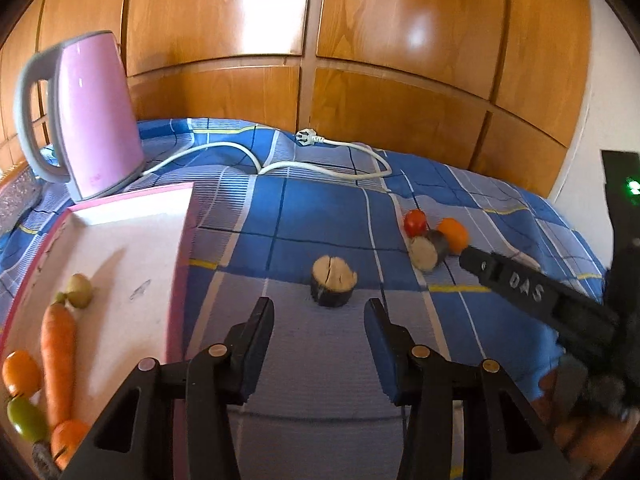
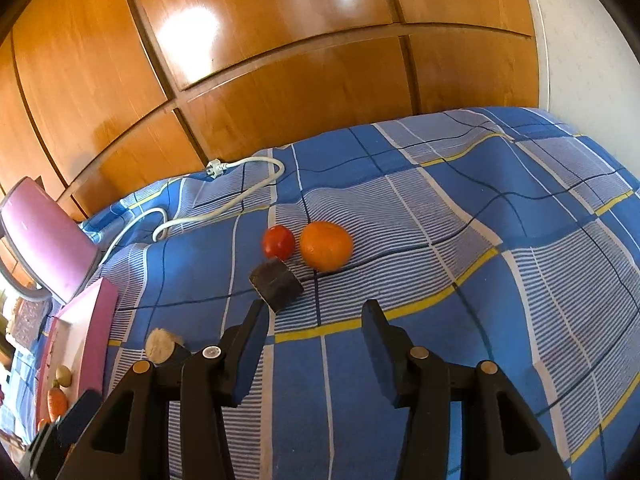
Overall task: Organize fruits
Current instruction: 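Move the left tool to the cut brown fruit while the right tool grasps a tangerine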
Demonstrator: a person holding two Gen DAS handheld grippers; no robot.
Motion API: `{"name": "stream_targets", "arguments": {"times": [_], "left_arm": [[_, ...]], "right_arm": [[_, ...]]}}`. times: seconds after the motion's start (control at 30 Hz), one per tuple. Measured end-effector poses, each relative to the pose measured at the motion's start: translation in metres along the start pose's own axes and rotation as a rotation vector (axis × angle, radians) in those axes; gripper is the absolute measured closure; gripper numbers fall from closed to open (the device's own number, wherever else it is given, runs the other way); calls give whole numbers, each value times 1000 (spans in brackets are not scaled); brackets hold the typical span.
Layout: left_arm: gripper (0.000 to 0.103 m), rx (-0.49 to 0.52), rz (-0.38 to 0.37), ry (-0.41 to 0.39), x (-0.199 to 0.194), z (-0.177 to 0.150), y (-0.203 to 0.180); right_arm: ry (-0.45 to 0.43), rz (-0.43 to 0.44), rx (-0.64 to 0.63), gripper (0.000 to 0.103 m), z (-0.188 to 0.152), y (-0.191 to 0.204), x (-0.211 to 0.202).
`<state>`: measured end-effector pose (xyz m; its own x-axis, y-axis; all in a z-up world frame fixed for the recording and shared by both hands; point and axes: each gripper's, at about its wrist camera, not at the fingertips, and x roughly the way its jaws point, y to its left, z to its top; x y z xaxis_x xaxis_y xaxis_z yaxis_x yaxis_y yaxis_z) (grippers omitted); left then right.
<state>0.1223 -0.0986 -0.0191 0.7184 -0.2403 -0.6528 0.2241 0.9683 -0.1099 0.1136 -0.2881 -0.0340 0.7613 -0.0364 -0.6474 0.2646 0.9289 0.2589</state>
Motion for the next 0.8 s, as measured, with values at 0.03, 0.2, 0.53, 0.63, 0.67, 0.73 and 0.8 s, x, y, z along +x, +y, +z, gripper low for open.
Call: {"name": "stream_targets", "arguments": {"times": [0.03, 0.2, 0.53, 0.63, 0.67, 0.73, 0.8], "left_arm": [[55, -1, -2, 5, 3, 2, -1], [55, -10, -12, 40, 23, 11, -8], [55, -104, -23, 116, 56, 20, 1], [55, -132, -26, 133, 63, 20, 6], [55, -134, -27, 131, 63, 21, 6], [55, -137, -28, 132, 65, 21, 6], [55, -137, -28, 130, 66, 22, 6]], "right_arm": [[0, 3, -2, 54, 1, 1, 1], [-6, 17, 4, 54, 8, 1, 6], [-5, -13, 36, 54, 22, -7, 27], [8, -14, 36, 54, 22, -6, 32], [8, -19, 31, 54, 22, -6, 32], [-13, -43, 32, 54, 24, -6, 30], [-14, -45, 42, 54, 26, -9, 32]]}}
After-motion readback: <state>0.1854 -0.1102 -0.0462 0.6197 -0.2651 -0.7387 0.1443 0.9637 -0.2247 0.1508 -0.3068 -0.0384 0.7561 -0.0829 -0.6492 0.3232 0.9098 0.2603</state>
